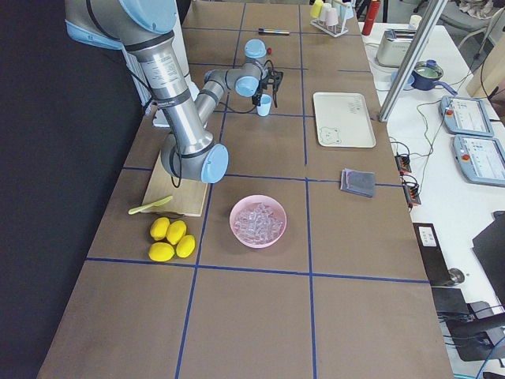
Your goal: Mash ice and strawberries in cup
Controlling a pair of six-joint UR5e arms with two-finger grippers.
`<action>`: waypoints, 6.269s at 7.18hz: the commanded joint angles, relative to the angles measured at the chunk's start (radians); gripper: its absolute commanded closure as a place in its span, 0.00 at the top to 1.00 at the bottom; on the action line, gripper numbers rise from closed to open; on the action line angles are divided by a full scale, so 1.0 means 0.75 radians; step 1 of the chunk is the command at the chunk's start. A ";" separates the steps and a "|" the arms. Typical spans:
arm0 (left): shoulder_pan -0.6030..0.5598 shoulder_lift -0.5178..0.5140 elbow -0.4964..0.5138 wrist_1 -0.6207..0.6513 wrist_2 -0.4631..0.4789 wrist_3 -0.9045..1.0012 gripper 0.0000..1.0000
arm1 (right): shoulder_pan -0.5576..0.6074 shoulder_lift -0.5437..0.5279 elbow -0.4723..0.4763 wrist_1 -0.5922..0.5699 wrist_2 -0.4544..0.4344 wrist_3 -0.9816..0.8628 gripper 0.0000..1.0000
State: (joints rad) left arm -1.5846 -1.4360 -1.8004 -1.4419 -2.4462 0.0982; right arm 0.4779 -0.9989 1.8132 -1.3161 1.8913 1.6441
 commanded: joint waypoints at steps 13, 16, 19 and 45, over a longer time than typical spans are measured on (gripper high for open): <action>0.000 0.000 -0.015 0.000 -0.068 -0.008 1.00 | 0.774 -1.041 0.102 0.020 0.479 -0.662 0.93; 0.000 0.000 -0.025 0.000 -0.070 -0.008 1.00 | 0.772 -1.047 0.086 0.020 0.479 -0.650 0.88; 0.000 0.002 -0.031 0.000 -0.070 -0.008 1.00 | 0.766 -1.045 0.068 0.020 0.485 -0.640 0.82; 0.031 0.037 -0.119 0.010 -0.062 -0.010 1.00 | -0.011 0.176 -0.155 -0.072 0.053 0.332 0.79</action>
State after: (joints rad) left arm -1.5616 -1.4083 -1.8891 -1.4339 -2.4927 0.0905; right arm 0.4716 -0.8648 1.6949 -1.3662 1.9326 1.8928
